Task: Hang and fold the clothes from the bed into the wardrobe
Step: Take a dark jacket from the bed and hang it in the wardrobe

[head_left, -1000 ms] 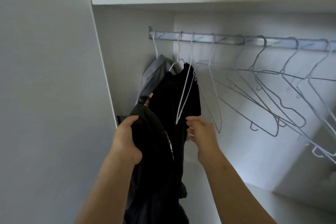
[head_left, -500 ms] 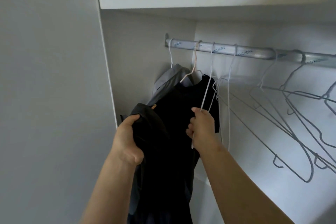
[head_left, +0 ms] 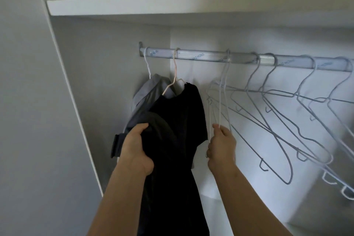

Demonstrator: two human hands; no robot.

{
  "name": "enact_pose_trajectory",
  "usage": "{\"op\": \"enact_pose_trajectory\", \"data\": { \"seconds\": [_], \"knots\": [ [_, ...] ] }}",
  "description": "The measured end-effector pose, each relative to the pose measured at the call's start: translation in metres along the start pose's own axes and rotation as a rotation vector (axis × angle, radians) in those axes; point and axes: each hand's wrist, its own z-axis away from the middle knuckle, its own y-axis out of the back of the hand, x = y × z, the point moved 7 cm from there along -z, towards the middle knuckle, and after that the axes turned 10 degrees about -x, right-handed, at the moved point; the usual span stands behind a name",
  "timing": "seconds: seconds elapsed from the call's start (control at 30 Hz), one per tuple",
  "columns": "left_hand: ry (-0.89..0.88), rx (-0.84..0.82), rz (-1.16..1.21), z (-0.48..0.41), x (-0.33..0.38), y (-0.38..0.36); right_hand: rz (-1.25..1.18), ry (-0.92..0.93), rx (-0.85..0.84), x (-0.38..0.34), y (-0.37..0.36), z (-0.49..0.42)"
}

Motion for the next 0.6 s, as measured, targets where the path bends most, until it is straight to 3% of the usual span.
{"op": "enact_pose_trajectory", "data": {
  "seconds": [0.27, 0.6],
  "knots": [
    [0.040, -0.057, -0.020, -0.015, -0.018, -0.028, 0.004, 0.069, 0.204, -0.012, 0.053, -0.003],
    [0.071, -0.054, -0.020, -0.017, -0.021, -0.030, 0.019, 0.029, 0.182, -0.020, 0.054, 0.005]
  ]
}}
